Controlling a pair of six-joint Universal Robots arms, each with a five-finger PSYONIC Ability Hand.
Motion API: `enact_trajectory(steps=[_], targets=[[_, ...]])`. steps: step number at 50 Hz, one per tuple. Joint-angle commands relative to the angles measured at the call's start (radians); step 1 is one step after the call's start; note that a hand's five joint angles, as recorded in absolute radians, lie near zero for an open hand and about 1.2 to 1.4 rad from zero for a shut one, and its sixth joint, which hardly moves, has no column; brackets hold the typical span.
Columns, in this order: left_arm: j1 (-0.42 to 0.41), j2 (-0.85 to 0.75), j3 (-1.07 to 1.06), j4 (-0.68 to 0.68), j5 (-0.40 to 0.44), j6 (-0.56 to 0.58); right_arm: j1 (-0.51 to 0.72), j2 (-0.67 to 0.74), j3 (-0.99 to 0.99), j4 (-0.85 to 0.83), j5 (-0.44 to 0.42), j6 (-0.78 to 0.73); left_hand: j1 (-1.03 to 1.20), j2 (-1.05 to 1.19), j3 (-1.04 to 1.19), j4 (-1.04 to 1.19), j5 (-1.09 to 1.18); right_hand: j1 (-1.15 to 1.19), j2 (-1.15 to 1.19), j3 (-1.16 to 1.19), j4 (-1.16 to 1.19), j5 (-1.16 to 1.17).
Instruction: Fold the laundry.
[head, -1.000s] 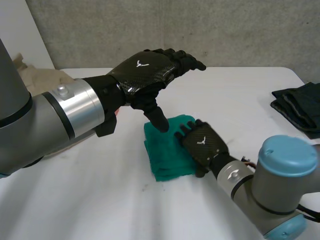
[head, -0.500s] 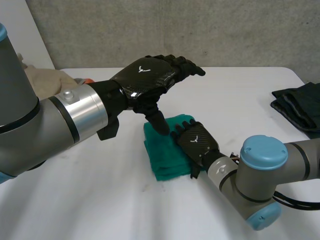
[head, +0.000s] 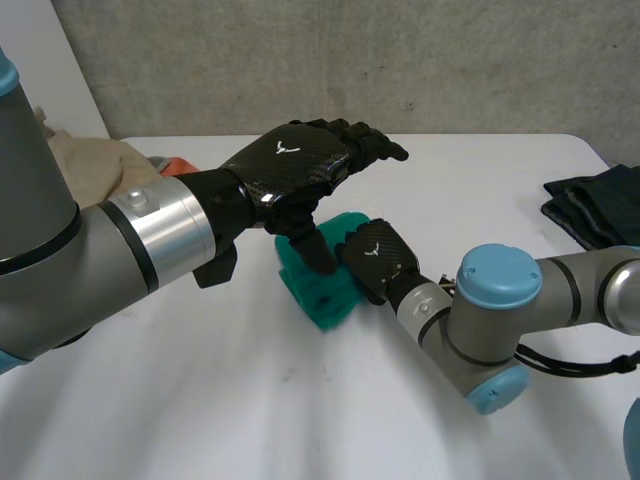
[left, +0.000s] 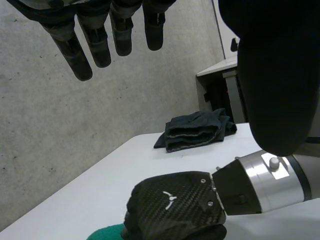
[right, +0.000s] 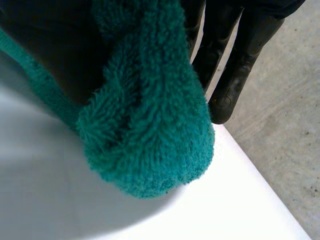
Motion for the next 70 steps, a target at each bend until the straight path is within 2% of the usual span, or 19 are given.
enact_trajectory(steps=[1,7,11,16,19,26,32,36,43,47,54,57,62,65,70], targets=[[0.003,0.005,0.0,0.0,0.0,0.0,-0.011,0.001,-0.03,0.0,-0.033,0.003,0.009,-0.001,-0.007,-0.001,-0.02,0.489,0.226,0.249,0.214,0.286],[0.012,0.008,0.003,0.0,0.0,-0.003,-0.066,-0.038,-0.018,-0.001,-0.052,0.0,0.012,0.001,-0.004,0.002,-0.017,0.489,0.226,0.249,0.214,0.286],[0.017,0.01,0.002,0.0,0.0,-0.001,-0.162,-0.068,-0.012,-0.009,-0.125,0.0,0.012,0.001,-0.004,0.002,-0.017,0.489,0.226,0.249,0.214,0.286],[0.02,0.01,0.003,0.0,0.0,-0.003,-0.279,-0.091,-0.034,-0.018,-0.278,-0.001,0.015,0.004,-0.001,0.005,-0.014,0.489,0.226,0.249,0.214,0.286],[0.023,0.01,0.003,0.001,0.0,-0.003,-0.328,-0.105,-0.085,-0.03,-0.325,0.005,0.015,0.004,-0.001,0.005,-0.014,0.489,0.226,0.249,0.214,0.286],[0.023,0.011,0.005,0.001,0.0,-0.003,-0.396,-0.11,-0.248,-0.086,-0.328,0.071,0.015,0.004,-0.001,0.005,-0.014,0.489,0.226,0.249,0.214,0.286],[0.021,0.014,0.003,0.0,0.0,-0.003,-0.494,-0.095,-0.447,-0.155,-0.314,0.293,0.015,0.004,-0.001,0.005,-0.014,0.489,0.226,0.249,0.214,0.286],[0.023,0.016,0.003,0.0,-0.002,-0.003,-0.555,-0.055,-0.556,-0.195,-0.317,0.385,0.018,0.007,0.002,0.008,-0.011,0.489,0.226,0.249,0.214,0.286],[0.023,0.022,0.003,0.001,0.0,-0.003,-0.691,0.037,-0.66,-0.242,-0.361,0.443,0.018,0.007,0.002,0.008,-0.011,0.489,0.226,0.249,0.214,0.286],[0.023,0.022,0.002,0.001,0.0,-0.003,-0.774,0.088,-0.65,-0.303,-0.421,0.494,0.018,0.007,0.002,0.008,-0.011,0.489,0.226,0.249,0.214,0.286],[0.023,0.021,0.0,0.001,0.0,-0.003,-0.914,0.189,-0.573,-0.447,-0.461,0.597,0.018,0.007,0.002,0.008,-0.011,0.489,0.226,0.249,0.214,0.286],[0.023,0.021,0.0,0.001,-0.002,-0.003,-0.951,0.23,-0.553,-0.469,-0.477,0.608,0.021,0.01,0.004,0.011,-0.008,0.489,0.226,0.249,0.214,0.286],[0.023,0.021,0.0,0.001,-0.002,-0.003,-1.031,0.3,-0.492,-0.481,-0.575,0.602,0.021,0.01,0.004,0.011,-0.008,0.489,0.226,0.249,0.214,0.286],[0.023,0.022,-0.001,0.001,-0.003,-0.003,-1.049,0.32,-0.453,-0.485,-0.63,0.592,0.021,0.01,0.004,0.011,-0.008,0.489,0.226,0.249,0.214,0.286],[0.023,0.021,-0.003,0.001,-0.003,-0.003,-1.089,0.323,-0.407,-0.512,-0.668,0.592,0.024,0.013,0.007,0.014,-0.005,0.489,0.226,0.249,0.214,0.286]])
